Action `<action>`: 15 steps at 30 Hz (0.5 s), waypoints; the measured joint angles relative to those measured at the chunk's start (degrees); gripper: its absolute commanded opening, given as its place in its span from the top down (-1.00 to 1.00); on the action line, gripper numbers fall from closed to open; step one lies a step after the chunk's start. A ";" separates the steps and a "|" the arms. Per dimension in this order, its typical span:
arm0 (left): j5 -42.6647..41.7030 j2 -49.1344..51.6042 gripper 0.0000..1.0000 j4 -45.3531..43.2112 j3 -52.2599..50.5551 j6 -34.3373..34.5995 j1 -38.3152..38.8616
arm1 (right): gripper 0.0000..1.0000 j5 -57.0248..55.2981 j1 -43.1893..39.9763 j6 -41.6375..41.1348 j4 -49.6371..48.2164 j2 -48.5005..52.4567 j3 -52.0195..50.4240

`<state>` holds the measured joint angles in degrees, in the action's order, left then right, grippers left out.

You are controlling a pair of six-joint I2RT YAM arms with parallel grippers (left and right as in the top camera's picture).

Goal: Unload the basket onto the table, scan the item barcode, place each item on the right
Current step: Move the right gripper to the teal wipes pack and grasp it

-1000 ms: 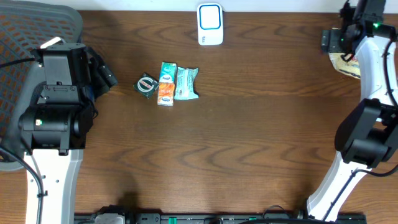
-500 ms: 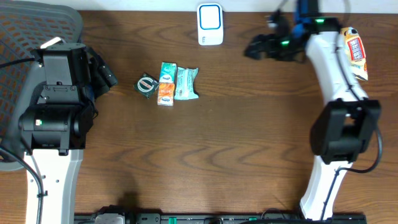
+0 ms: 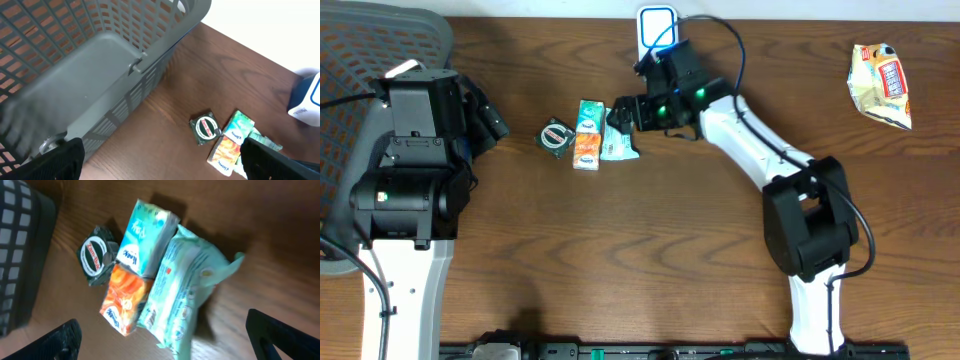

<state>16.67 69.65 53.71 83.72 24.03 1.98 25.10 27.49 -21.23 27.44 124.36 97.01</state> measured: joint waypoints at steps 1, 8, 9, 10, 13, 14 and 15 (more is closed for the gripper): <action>-0.02 0.00 -0.95 0.00 0.00 0.00 0.00 | -0.93 -0.55 0.37 -1.03 -0.37 0.00 -0.61; 0.00 -0.02 -0.95 0.00 0.00 0.00 0.00 | -0.86 -2.89 1.31 -5.84 -3.82 1.70 -2.32; -0.02 0.00 -0.95 0.02 0.00 0.00 0.00 | -0.74 -2.86 1.31 -5.99 -4.11 2.43 -2.32; 0.00 0.00 -0.96 0.00 0.00 0.00 0.00 | -0.72 -2.84 1.31 -6.47 -4.66 3.76 -2.32; 0.00 0.00 -0.96 0.00 0.00 0.00 0.00 | -0.43 -0.70 1.29 -6.95 -6.73 6.32 -2.34; 0.00 0.00 -0.95 -0.02 0.00 0.00 0.00 | -0.10 -0.02 1.38 -6.99 -7.39 6.47 -2.23; -0.02 0.00 -0.95 0.02 0.00 0.00 0.00 | 0.04 0.50 1.38 -7.06 -7.45 6.62 -2.25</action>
<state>16.64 69.65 53.74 83.72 24.03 1.98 25.61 28.86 -28.29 19.99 130.98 94.76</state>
